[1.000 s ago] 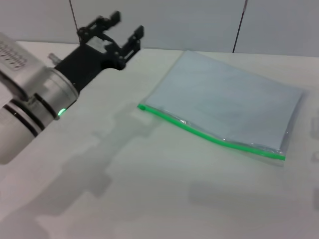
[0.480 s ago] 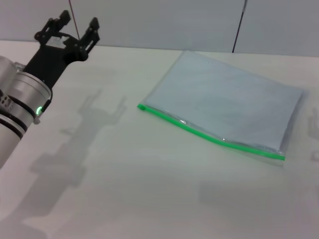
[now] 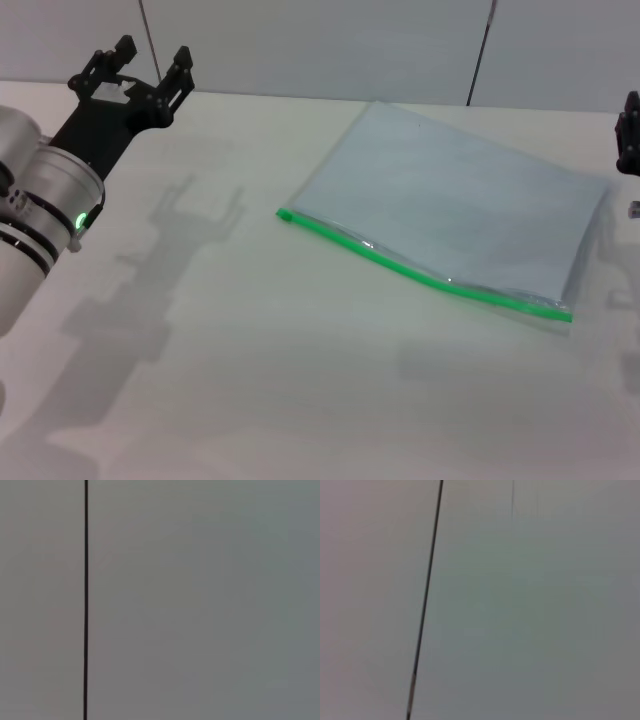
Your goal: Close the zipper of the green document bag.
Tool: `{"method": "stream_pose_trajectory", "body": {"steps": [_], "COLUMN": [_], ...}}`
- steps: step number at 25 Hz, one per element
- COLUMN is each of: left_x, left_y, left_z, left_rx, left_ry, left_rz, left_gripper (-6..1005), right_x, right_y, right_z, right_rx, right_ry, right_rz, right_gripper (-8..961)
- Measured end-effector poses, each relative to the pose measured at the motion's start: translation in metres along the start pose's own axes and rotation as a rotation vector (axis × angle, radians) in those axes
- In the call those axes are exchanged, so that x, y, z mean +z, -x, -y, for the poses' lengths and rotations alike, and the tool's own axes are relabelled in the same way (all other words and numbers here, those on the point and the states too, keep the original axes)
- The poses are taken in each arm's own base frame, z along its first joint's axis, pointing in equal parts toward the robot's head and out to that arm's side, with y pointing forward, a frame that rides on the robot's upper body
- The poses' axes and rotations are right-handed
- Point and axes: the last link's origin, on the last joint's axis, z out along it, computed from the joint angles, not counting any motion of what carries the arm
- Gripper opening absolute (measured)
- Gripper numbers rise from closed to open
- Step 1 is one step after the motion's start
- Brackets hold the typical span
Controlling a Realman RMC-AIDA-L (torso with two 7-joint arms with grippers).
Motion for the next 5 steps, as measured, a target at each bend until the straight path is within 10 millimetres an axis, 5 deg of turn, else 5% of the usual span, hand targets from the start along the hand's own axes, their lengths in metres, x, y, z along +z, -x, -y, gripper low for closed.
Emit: {"method": "stream_pose_trajectory", "body": {"steps": [5], "left_x": [0.0047], "left_y": [0.0006], "left_z": [-0.0046], "left_rx": [0.003], "left_ry": [0.021], "left_rz": [0.007], "left_gripper": [719], "right_x": [0.0028], "right_y": [-0.0002], "right_z": [-0.0001], "right_rx": [0.008], "right_ry": [-0.001], "right_rz": [-0.010], "right_gripper": [488]}}
